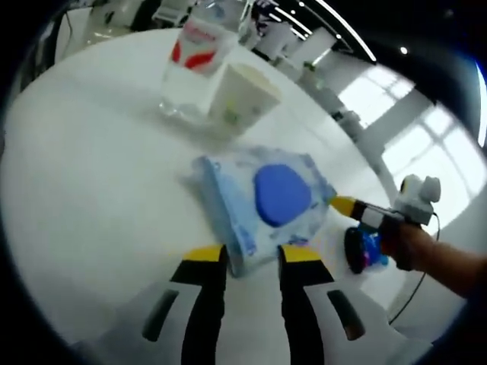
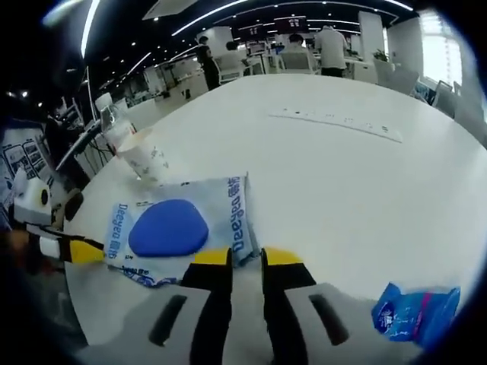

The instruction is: Arrange the tabletop items into an orderly group along one side of the table until the central work area is clear of visible clutter.

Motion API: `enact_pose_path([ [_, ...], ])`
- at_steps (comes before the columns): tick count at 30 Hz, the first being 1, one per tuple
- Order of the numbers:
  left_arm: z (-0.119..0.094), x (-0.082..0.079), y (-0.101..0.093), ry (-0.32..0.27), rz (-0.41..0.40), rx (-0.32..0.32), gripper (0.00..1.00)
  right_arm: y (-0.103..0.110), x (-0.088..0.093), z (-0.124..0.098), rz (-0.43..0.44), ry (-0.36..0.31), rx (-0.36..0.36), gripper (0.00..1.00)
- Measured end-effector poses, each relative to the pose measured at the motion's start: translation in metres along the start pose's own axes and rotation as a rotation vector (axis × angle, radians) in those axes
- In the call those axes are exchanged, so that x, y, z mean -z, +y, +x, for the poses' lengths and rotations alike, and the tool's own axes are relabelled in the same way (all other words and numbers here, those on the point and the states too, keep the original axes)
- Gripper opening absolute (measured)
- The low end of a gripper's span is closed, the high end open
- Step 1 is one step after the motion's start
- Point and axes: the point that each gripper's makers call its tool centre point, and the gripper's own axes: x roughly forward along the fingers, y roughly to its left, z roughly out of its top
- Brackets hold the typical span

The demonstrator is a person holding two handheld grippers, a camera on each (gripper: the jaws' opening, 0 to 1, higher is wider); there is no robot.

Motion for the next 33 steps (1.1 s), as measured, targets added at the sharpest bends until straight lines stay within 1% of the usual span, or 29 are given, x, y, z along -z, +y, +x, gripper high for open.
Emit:
enact_pose_path([
  [2, 0.001, 0.0, -0.001, 0.002, -0.005, -0.001, 0.22, 0.0, 0.0, -0.001, 0.008, 0.002, 0.001, 0.09],
  [4, 0.002, 0.002, 0.001, 0.016, -0.001, -0.009, 0.18, 0.001, 0.001, -0.001, 0.01, 0.006, -0.004, 0.05],
  [7, 0.002, 0.005, 0.001, 0.038, 0.006, -0.011, 0.1, 0.001, -0.002, -0.003, -0.012, 0.003, -0.009, 0.02],
  [10, 0.002, 0.007, 0.001, 0.052, 0.017, -0.01, 0.07, 0.002, -0.001, -0.004, -0.015, 0.006, -0.016, 0.01],
  [12, 0.002, 0.007, -0.001, 0.056, 0.019, -0.007, 0.04, 0.002, -0.001, -0.006, -0.032, 0.003, -0.015, 0.01],
  [17, 0.001, 0.003, -0.005, 0.052, 0.031, 0.0, 0.01, 0.002, 0.0, -0.012, -0.038, 0.004, -0.012, 0.0],
  [24, -0.001, -0.002, -0.012, 0.047, 0.051, 0.026, 0.0, -0.001, -0.002, -0.025, -0.056, -0.01, -0.001, 0.0],
  [33, 0.002, -0.008, -0.026, 0.048, 0.083, 0.052, 0.0, -0.009, -0.002, -0.042, -0.041, -0.034, 0.027, 0.0],
])
